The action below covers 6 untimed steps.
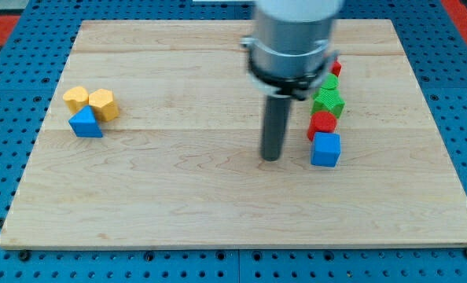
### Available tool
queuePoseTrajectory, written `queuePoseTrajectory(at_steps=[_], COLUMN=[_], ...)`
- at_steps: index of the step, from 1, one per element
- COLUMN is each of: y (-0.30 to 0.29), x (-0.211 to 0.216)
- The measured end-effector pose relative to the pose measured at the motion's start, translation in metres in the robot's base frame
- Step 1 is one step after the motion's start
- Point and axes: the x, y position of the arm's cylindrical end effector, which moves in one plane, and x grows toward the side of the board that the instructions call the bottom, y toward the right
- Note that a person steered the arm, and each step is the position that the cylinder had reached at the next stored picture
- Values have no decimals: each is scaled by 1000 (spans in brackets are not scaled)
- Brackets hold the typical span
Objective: Move the blue triangle to the line of blocks
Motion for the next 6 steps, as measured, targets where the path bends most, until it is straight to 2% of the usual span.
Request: queuePoseTrajectory(at_steps=[1, 2, 3, 5, 6], y=[-117, -265, -326, -207, -180], x=[4, -3, -27, -73, -40])
